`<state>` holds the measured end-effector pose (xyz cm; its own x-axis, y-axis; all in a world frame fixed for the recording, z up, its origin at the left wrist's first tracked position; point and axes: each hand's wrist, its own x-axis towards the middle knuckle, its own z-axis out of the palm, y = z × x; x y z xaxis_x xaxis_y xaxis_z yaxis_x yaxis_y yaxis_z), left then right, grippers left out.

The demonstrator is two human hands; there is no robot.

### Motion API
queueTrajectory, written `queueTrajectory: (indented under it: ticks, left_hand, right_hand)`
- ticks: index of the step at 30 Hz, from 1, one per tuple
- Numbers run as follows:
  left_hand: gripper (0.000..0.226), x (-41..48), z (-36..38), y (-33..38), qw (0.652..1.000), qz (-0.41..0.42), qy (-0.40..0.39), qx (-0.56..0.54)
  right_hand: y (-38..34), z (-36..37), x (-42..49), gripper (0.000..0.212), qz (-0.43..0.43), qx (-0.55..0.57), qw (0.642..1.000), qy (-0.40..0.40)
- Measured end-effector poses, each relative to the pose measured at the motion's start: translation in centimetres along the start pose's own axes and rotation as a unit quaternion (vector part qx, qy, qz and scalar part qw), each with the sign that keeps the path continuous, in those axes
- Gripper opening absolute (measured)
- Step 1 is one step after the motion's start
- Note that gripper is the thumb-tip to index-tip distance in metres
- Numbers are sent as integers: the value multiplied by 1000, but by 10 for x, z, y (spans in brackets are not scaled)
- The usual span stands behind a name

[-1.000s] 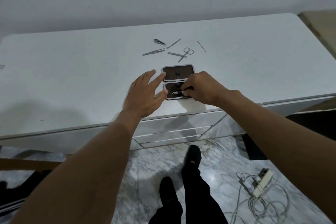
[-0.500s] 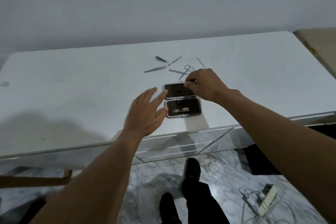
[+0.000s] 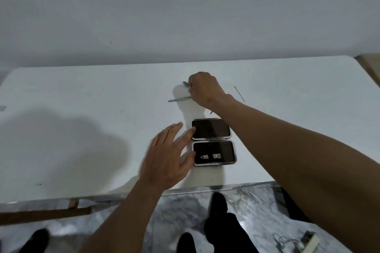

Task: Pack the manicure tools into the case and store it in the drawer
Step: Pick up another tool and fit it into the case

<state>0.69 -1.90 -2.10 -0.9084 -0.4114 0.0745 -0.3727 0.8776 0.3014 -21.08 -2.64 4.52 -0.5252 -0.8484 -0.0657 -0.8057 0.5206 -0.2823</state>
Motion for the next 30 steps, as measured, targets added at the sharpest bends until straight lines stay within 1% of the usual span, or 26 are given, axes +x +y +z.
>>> queueTrajectory:
  ticks: [2, 3, 6, 10, 12, 14, 17, 21, 23, 24, 26, 28, 30]
  left_hand:
    - [61, 0, 0, 0, 1000, -1, -8, -1]
    - [61, 0, 1, 0, 1000, 0, -10, -3]
    - [60, 0, 1, -1, 1000, -2, -15, -9]
    - [61, 0, 1, 0, 1000, -4, -26, 2]
    - [61, 0, 1, 1, 1000, -7, -30, 5]
    - [62, -1, 1, 1, 999, -9, -31, 3]
    - [64, -2, 2, 1, 999, -8, -32, 11]
    - [64, -2, 6, 0, 999, -2, -27, 29]
    - [63, -3, 8, -2, 999, 3, -20, 32]
    - [62, -3, 9, -2, 999, 5, -17, 34]
    - [62, -4, 10, -2, 999, 9, -11, 40]
    - [62, -3, 9, -2, 999, 12, -10, 39]
    - [62, -3, 9, -2, 999, 13, -11, 46]
  right_hand:
    - [-3, 3, 9, 8, -11, -16, 1000, -10]
    - [-4, 5, 13, 9, -15, -23, 999, -16]
    - [-7, 10, 21, 23, -18, -28, 999, -31]
    - [-10, 9, 25, 36, -14, -32, 999, -32]
    - [-10, 8, 24, 40, -12, -30, 999, -32]
    - [-10, 7, 20, 37, -4, -22, 999, -30]
    - [-7, 4, 10, 30, 29, 25, 999, -21]
    - [-2, -8, -17, 35, 64, 110, 992, 16]
    - [2, -16, -38, 40, 78, 175, 981, 36]
    - [5, -18, -48, 39, 85, 209, 973, 45]
    - [12, -21, -70, 25, 89, 241, 965, 60]
    - [18, -21, -93, 12, 87, 241, 965, 63]
    - [25, -20, -113, 7, 94, 240, 965, 58]
